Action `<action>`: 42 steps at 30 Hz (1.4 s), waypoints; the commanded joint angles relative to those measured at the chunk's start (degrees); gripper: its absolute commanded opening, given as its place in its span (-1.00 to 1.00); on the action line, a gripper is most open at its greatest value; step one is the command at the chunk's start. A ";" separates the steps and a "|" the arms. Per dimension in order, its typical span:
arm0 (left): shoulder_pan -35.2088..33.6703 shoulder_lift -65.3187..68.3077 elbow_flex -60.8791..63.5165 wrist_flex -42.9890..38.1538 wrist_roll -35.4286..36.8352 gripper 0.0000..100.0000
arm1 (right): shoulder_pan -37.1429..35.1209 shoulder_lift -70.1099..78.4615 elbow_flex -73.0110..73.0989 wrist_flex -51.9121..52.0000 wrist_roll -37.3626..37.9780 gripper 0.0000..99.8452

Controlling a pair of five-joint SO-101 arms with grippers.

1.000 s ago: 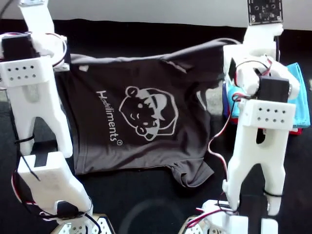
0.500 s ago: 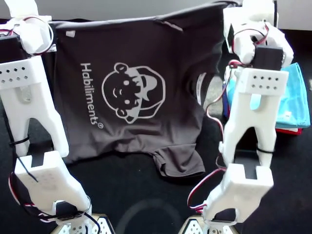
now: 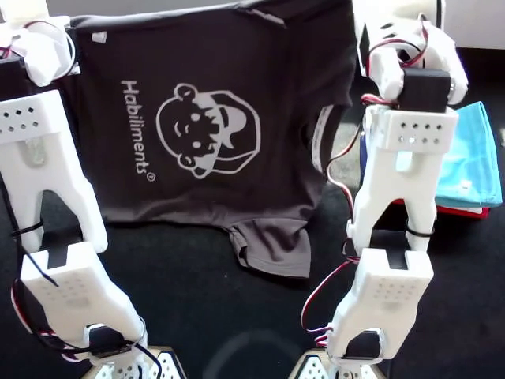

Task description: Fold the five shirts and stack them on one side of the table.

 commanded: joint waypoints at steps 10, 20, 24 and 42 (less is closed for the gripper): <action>-2.15 -17.98 -2.77 5.19 -0.53 -0.98 | 4.53 -3.47 -20.97 10.86 0.97 -0.99; -1.98 -29.32 -2.77 16.62 -0.53 -0.98 | 6.55 -17.80 -22.73 20.62 0.88 -0.99; -2.07 -32.66 -2.59 22.68 -0.53 -0.98 | 6.37 -23.34 -22.64 21.41 0.88 -0.99; -2.07 -46.02 -2.33 25.41 -0.35 -0.98 | 6.29 -37.58 -22.64 20.26 0.70 -0.99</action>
